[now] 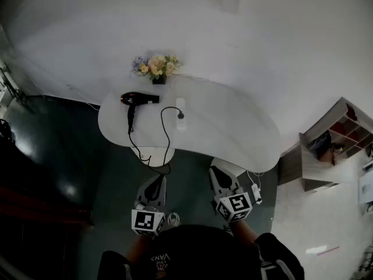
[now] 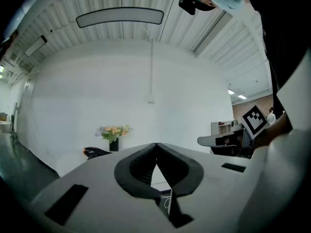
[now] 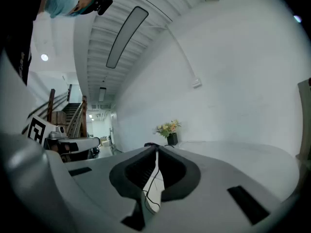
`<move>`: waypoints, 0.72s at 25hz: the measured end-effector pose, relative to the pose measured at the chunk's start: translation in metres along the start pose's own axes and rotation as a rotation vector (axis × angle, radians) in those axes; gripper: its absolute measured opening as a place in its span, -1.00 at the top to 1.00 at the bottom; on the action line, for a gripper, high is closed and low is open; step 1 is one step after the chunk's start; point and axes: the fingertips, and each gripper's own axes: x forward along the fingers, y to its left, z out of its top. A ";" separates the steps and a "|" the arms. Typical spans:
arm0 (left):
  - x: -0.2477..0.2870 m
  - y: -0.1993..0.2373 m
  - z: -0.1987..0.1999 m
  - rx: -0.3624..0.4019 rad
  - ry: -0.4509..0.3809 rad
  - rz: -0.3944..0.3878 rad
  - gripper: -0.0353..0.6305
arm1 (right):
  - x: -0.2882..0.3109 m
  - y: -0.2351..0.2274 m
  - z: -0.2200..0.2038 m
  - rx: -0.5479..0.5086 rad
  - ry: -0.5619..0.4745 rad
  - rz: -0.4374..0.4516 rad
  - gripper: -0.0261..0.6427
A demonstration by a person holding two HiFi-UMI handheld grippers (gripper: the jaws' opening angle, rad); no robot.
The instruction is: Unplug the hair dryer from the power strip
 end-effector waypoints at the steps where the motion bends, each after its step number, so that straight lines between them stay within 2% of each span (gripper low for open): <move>1: 0.001 0.006 -0.001 0.000 0.003 -0.005 0.84 | 0.005 0.003 0.001 0.005 -0.009 -0.003 0.79; 6: 0.007 0.041 -0.007 0.002 0.021 -0.031 0.84 | 0.031 0.015 0.002 0.025 -0.040 -0.030 0.78; 12: 0.015 0.071 -0.008 0.015 0.009 -0.104 0.84 | 0.053 0.021 -0.002 0.036 -0.058 -0.099 0.78; 18: 0.039 0.091 -0.016 -0.008 0.042 -0.109 0.84 | 0.073 0.012 -0.004 0.049 -0.038 -0.128 0.78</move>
